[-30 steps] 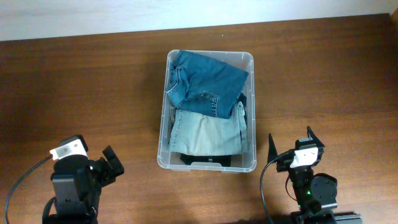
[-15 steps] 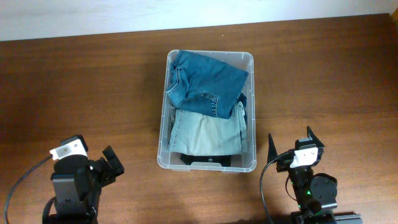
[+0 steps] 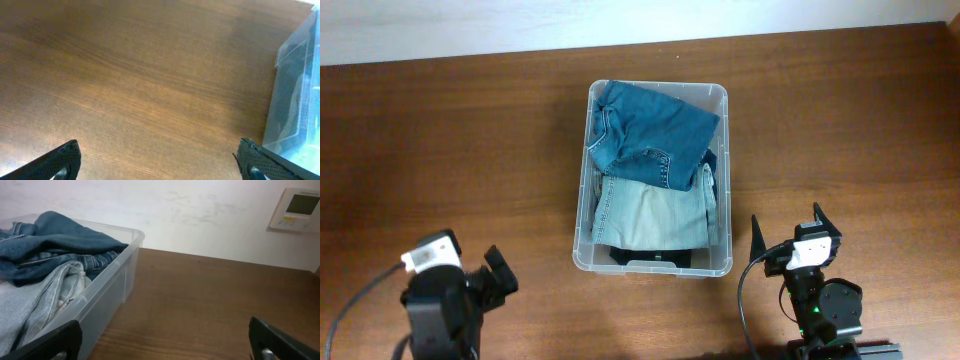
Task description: Pack container
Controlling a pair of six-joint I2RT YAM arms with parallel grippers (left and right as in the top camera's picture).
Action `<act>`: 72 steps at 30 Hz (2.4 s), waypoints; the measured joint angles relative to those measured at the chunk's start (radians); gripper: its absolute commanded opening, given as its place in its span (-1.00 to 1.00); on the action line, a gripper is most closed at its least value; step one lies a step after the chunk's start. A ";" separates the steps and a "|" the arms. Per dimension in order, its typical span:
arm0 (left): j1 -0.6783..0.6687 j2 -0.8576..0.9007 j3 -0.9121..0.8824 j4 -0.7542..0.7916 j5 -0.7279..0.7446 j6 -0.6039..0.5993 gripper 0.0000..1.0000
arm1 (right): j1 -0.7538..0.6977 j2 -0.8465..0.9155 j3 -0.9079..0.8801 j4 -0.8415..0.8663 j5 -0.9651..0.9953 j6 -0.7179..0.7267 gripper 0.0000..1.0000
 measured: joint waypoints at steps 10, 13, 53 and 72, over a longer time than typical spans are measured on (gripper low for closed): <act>0.000 -0.414 -0.439 0.462 -0.001 0.134 0.99 | 0.000 0.000 0.000 0.000 -0.001 0.000 0.97; 0.002 -0.491 -0.525 0.607 0.017 0.215 0.99 | 0.000 0.000 0.000 0.000 -0.001 -0.001 0.97; 0.097 -0.503 -0.742 0.876 0.249 0.292 0.99 | 0.000 0.000 0.000 0.000 -0.001 0.000 0.97; 0.097 -0.503 -0.742 0.876 0.249 0.290 0.99 | 0.000 0.000 0.000 0.000 0.000 0.000 0.97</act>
